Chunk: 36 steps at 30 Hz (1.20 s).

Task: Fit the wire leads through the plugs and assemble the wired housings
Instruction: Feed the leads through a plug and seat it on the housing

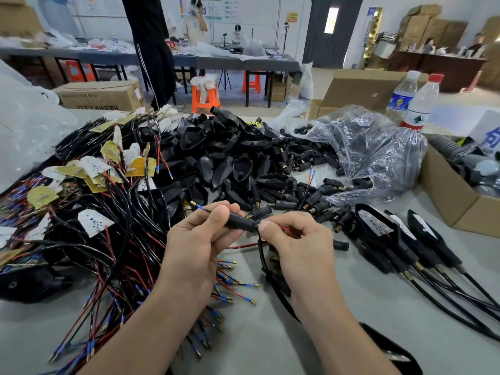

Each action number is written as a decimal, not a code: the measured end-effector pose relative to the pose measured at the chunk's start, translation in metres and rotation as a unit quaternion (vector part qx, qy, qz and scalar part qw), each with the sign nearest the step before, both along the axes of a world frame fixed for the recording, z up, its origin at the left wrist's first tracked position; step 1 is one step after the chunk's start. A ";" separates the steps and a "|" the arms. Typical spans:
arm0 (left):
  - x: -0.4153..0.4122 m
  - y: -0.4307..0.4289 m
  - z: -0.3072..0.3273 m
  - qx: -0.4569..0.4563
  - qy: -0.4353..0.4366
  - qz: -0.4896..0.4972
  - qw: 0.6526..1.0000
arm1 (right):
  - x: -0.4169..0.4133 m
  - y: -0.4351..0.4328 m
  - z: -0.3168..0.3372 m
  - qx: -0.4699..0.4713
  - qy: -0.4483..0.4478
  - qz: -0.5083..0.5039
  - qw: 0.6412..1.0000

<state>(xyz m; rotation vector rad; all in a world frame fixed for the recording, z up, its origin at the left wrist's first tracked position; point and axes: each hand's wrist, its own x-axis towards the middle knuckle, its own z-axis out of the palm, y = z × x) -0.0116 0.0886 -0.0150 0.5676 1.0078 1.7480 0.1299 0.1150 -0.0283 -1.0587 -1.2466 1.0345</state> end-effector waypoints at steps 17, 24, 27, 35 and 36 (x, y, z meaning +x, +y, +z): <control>-0.010 0.002 0.002 0.014 -0.001 -0.013 1.000 | 0.012 0.000 0.015 -0.073 0.016 0.083 0.994; -0.003 0.002 -0.002 0.022 0.034 -0.035 0.999 | 0.008 -0.006 0.007 0.019 -0.180 -0.004 0.983; -0.003 0.001 -0.001 0.027 0.044 -0.038 0.998 | 0.004 -0.008 0.005 0.008 -0.174 0.001 0.985; -0.009 0.001 0.004 0.015 0.005 -0.031 0.999 | 0.010 -0.005 0.022 -0.145 0.096 0.120 0.977; -0.009 0.001 0.004 0.014 0.005 -0.028 1.000 | 0.011 -0.004 0.021 -0.155 0.118 0.127 0.973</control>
